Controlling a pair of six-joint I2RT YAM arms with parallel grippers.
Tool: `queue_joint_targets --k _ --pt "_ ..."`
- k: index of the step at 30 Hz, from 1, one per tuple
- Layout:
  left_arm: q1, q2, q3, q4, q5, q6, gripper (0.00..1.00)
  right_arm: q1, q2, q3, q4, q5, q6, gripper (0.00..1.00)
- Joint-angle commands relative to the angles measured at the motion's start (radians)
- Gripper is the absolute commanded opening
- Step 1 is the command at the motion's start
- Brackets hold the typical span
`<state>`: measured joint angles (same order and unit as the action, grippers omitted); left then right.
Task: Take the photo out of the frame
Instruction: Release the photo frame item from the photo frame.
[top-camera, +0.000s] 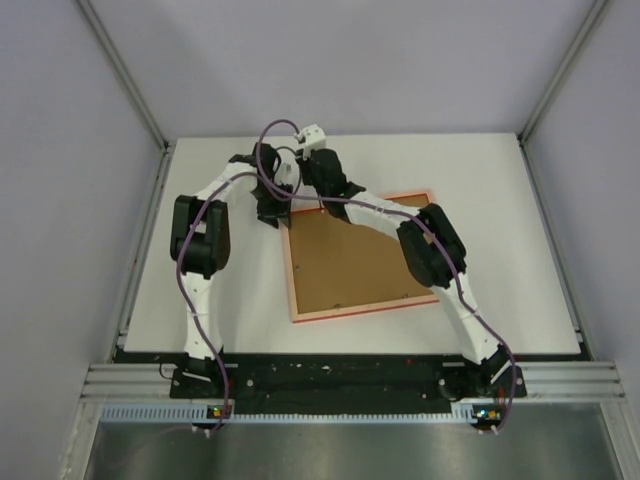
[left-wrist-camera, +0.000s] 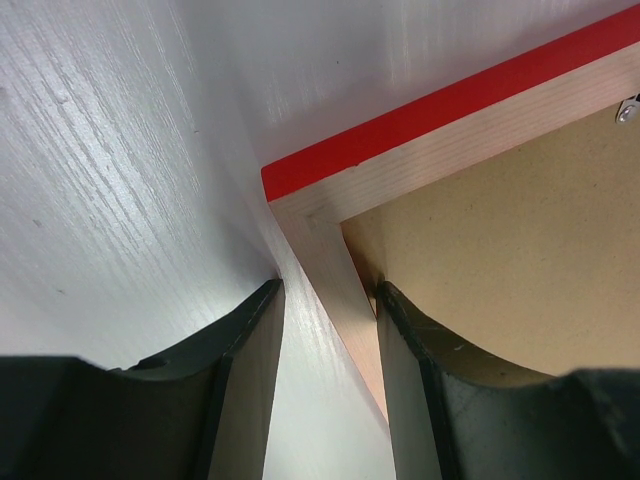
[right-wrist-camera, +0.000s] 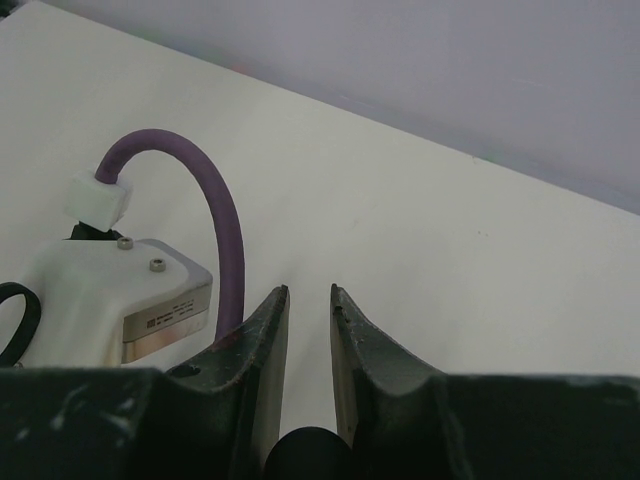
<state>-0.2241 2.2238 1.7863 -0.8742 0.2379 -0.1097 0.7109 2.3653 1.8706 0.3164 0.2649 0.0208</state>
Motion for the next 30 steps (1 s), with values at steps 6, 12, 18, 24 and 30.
queue_joint_targets --k 6,12,18,24,30 --pt "-0.020 0.034 -0.004 -0.009 -0.009 0.033 0.48 0.009 0.009 0.071 -0.031 -0.073 0.061 0.00" --pt "-0.020 0.027 -0.007 -0.009 -0.011 0.031 0.48 0.016 0.025 0.088 -0.010 -0.032 0.025 0.00" --pt "-0.020 0.028 -0.007 -0.006 -0.006 0.031 0.48 0.015 0.037 0.088 -0.017 -0.036 0.034 0.00" --pt "-0.020 0.031 -0.007 -0.008 -0.003 0.030 0.48 0.016 0.049 0.094 -0.010 -0.029 0.033 0.00" --pt "-0.020 0.028 -0.008 -0.006 -0.003 0.030 0.48 0.012 0.055 0.131 -0.059 -0.041 0.074 0.00"
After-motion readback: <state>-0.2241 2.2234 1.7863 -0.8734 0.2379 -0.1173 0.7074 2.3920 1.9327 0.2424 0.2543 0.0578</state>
